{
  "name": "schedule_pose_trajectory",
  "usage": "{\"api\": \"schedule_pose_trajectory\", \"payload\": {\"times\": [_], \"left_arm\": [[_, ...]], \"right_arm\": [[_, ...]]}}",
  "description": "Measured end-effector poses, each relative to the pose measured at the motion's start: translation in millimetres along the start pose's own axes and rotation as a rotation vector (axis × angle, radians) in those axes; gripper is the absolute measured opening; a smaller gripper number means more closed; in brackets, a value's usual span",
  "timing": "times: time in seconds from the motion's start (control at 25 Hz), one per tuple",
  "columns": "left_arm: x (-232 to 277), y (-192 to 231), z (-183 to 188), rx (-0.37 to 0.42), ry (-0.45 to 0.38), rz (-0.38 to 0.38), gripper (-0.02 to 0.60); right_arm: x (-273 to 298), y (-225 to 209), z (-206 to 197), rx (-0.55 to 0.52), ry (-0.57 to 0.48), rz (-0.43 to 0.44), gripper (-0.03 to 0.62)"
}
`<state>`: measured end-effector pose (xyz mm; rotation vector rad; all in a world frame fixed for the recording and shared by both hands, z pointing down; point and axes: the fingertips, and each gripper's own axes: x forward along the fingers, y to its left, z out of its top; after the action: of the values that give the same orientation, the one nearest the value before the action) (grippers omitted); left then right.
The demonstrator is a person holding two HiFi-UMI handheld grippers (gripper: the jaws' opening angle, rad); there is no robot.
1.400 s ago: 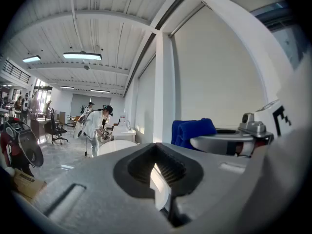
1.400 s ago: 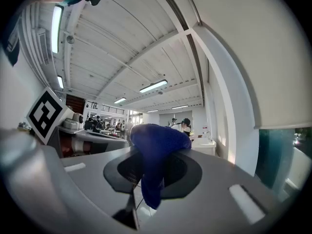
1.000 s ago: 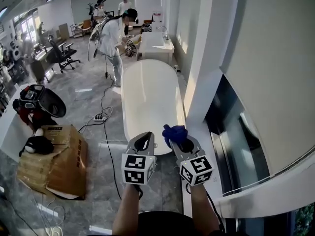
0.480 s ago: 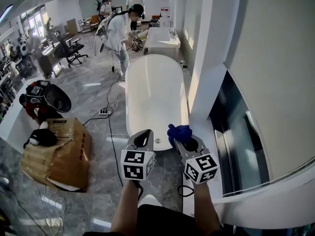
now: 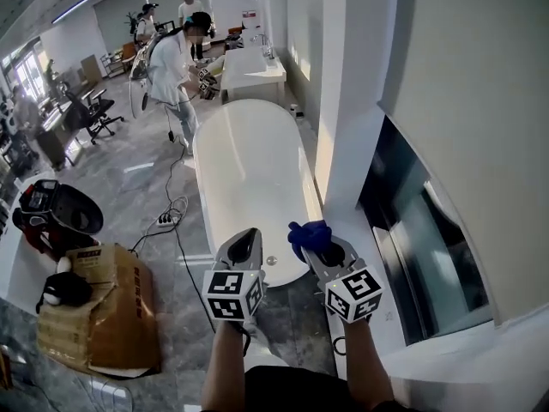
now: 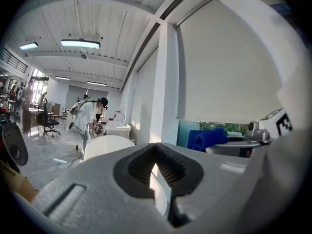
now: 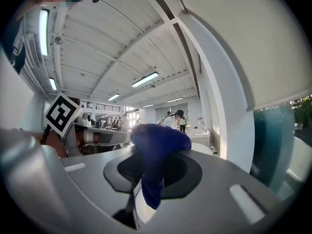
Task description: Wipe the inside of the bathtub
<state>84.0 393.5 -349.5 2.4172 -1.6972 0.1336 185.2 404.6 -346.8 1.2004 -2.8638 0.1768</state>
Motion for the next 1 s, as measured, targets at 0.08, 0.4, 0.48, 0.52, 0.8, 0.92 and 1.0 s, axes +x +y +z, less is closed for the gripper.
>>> {"api": "schedule_pose_trajectory", "payload": {"times": [0.08, 0.4, 0.48, 0.52, 0.8, 0.92, 1.0], "left_arm": [[23.5, 28.0, -2.9, -0.006, 0.011, -0.029, 0.003], [111.9, 167.7, 32.1, 0.052, 0.047, -0.107, 0.003], [126.5, 196.9, 48.8, 0.089, 0.037, -0.130, 0.003], [131.7, 210.6, 55.1, 0.095, 0.030, -0.134, 0.003], [155.9, 281.7, 60.3, 0.036, 0.031, -0.113, 0.003], [164.2, 291.2, 47.9, 0.006, 0.051, -0.124, 0.003], [173.7, 296.0, 38.8, -0.010, 0.068, -0.124, 0.003]], "right_arm": [[32.1, -9.7, -4.4, 0.016, 0.000, -0.045, 0.075], [208.2, -33.6, 25.4, 0.019, 0.010, -0.133, 0.075], [248.1, -34.6, 33.3, 0.024, 0.007, -0.130, 0.075], [264.7, -33.5, 35.4, 0.019, 0.009, -0.126, 0.075], [339.0, -27.7, 34.0, 0.010, 0.037, -0.132, 0.075], [350.6, -29.7, 18.2, 0.026, 0.069, -0.140, 0.075], [356.2, -35.4, 8.4, 0.034, 0.086, -0.142, 0.074]]}}
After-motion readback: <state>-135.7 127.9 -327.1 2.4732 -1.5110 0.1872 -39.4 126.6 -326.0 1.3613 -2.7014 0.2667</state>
